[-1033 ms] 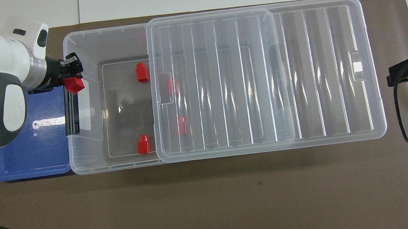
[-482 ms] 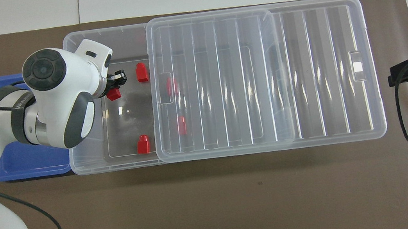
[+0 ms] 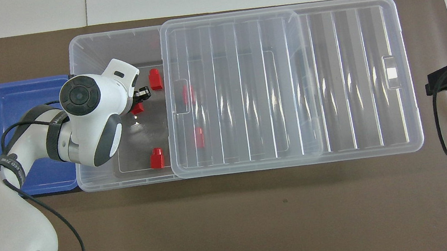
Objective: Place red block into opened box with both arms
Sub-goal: 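Lower the red block into the box and open the left gripper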
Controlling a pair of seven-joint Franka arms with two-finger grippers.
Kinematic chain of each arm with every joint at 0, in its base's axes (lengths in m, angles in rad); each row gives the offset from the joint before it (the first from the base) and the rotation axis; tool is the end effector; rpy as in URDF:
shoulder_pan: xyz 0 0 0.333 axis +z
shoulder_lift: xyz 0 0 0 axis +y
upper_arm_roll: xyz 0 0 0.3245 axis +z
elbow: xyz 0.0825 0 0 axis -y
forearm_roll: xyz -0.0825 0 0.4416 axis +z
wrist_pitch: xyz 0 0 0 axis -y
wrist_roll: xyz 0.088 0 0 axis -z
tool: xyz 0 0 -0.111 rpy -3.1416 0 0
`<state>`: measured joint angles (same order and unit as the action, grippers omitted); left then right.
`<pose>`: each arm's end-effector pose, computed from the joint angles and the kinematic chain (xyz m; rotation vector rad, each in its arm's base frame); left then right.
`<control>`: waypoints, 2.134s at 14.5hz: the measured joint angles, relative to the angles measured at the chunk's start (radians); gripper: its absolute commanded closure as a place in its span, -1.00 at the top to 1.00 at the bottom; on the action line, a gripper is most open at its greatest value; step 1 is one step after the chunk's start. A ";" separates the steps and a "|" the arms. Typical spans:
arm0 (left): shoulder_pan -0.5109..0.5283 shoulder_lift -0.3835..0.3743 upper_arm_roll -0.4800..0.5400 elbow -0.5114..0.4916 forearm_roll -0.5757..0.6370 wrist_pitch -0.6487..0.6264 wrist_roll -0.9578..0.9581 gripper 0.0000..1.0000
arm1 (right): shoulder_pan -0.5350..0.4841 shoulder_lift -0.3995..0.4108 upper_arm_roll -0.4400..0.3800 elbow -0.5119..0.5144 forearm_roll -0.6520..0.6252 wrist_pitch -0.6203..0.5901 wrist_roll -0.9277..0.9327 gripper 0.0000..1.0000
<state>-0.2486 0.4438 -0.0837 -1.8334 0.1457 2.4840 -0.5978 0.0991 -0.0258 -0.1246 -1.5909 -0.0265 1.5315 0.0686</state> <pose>0.6745 -0.2291 0.2772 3.0771 0.2642 0.3357 0.5992 -0.0192 0.6305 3.1137 -0.1474 -0.0519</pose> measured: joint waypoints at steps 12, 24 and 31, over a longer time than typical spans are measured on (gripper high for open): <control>0.000 0.001 0.004 -0.005 0.016 -0.008 -0.006 0.95 | -0.014 -0.016 -0.006 -0.038 0.000 0.005 -0.027 -1.00; -0.022 -0.155 0.004 0.013 0.018 -0.243 -0.081 0.99 | -0.125 -0.017 -0.010 -0.098 0.000 0.203 -0.266 -1.00; -0.023 -0.225 0.011 0.089 0.019 -0.425 -0.101 1.00 | -0.161 0.080 -0.011 -0.175 0.002 0.421 -0.342 -1.00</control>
<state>-0.2713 0.2186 -0.0728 -1.7447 0.1650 2.0593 -0.6986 -0.0618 0.0540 -0.1357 -1.7654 -0.0243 1.9522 -0.2737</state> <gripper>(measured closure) 0.000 0.991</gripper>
